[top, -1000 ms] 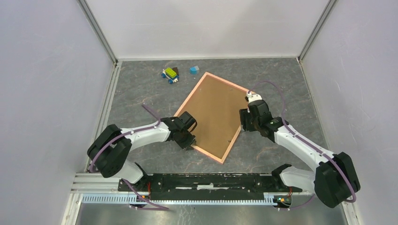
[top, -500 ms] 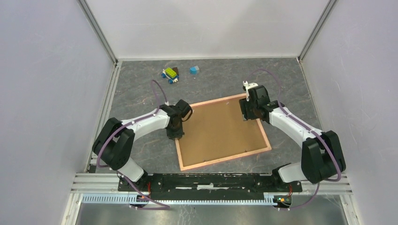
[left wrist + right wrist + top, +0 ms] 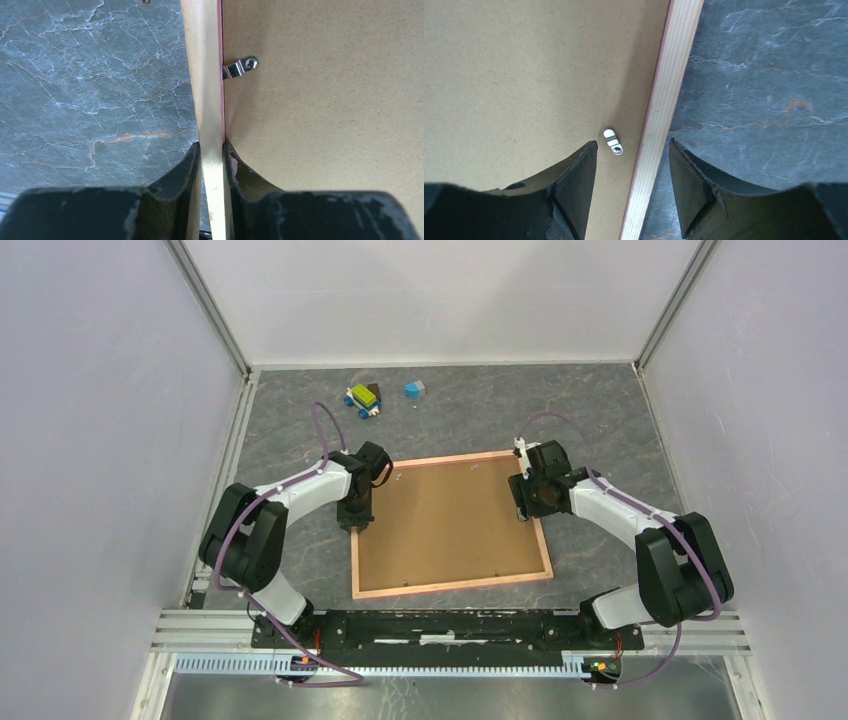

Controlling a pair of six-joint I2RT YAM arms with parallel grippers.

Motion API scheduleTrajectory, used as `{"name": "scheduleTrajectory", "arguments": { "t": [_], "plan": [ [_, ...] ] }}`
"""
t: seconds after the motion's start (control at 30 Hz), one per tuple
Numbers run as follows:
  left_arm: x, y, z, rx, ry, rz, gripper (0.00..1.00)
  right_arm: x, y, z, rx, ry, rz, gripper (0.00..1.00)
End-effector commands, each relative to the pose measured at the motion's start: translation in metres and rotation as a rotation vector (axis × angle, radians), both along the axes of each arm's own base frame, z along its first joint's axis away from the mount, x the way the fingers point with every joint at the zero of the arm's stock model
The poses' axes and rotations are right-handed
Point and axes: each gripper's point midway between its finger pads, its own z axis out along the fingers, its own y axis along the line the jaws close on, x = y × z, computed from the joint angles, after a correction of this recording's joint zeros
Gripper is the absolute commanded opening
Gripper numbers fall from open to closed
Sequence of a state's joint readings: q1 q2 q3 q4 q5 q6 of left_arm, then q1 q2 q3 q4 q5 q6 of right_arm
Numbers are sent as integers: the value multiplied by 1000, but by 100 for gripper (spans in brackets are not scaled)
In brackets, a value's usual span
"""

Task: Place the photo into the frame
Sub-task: Install the photo frame at the center of the board.

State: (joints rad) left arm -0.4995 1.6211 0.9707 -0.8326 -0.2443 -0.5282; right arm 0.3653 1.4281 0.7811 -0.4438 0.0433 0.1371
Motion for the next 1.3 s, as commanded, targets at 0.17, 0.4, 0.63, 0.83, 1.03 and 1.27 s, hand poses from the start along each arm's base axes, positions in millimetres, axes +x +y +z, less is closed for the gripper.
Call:
{"name": "scheduleTrajectory", "arguments": {
  "t": [0.17,0.4,0.63,0.83,1.03,1.27],
  "plan": [
    [11,-3,6,0,-26,-50,2,0,12,-5,74,22,-40,52],
    [8,-7,4,-24,-21,-42,2,-2,8,-12,36,51,-79,48],
    [6,-11,0,-52,-10,-40,2,-5,8,-13,-3,56,-80,51],
    [6,-12,2,-55,-18,-33,2,-11,-2,-17,-58,78,-153,43],
    [5,-14,1,-72,-24,-9,2,-32,7,-26,-26,116,-226,29],
    [6,-18,-2,-89,-26,15,2,-41,15,-26,-3,96,-354,27]
  ]
}}
